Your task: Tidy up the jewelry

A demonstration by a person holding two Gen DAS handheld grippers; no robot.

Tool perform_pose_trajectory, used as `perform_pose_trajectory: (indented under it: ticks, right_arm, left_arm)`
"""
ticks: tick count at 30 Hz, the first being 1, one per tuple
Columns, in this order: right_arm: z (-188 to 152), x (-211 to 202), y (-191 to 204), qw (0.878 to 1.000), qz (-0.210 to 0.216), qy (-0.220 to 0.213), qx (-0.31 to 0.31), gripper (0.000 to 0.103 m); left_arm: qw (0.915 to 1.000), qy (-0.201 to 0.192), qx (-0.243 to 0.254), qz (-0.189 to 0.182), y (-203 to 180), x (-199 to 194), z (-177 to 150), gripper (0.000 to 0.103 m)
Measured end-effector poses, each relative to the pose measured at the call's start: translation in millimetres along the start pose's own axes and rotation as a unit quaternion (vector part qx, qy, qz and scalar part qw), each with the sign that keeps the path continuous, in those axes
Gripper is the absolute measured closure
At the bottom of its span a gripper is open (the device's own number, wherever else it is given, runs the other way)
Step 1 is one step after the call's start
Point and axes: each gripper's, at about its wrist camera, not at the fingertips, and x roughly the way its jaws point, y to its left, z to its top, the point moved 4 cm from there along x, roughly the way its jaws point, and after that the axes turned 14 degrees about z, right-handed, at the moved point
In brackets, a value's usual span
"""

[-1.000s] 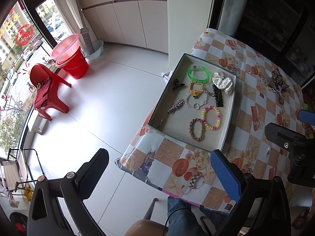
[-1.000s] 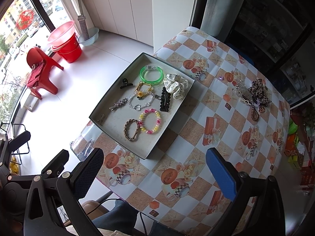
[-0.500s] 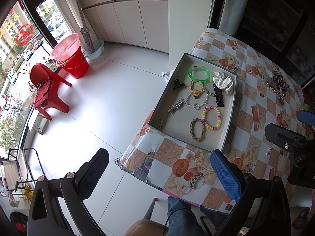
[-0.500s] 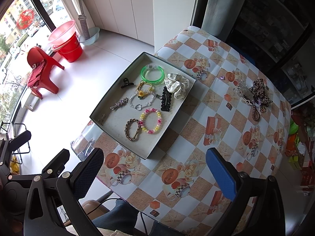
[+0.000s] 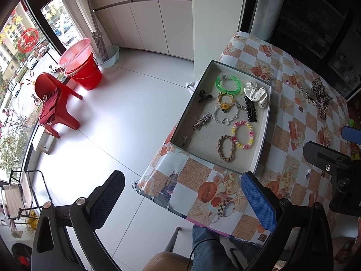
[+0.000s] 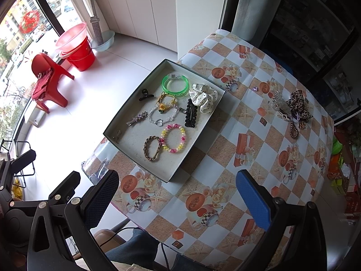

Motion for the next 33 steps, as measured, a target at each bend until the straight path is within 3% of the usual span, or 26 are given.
perform_pose_trajectory:
  ticks: [33]
  right_arm:
    - [0.2, 0.8, 0.2, 1.000, 0.001, 0.001, 0.002, 0.000]
  left_arm:
    - [1.0000, -0.005, -0.002, -0.001, 7.1, -1.5, -3.2, 0.000]
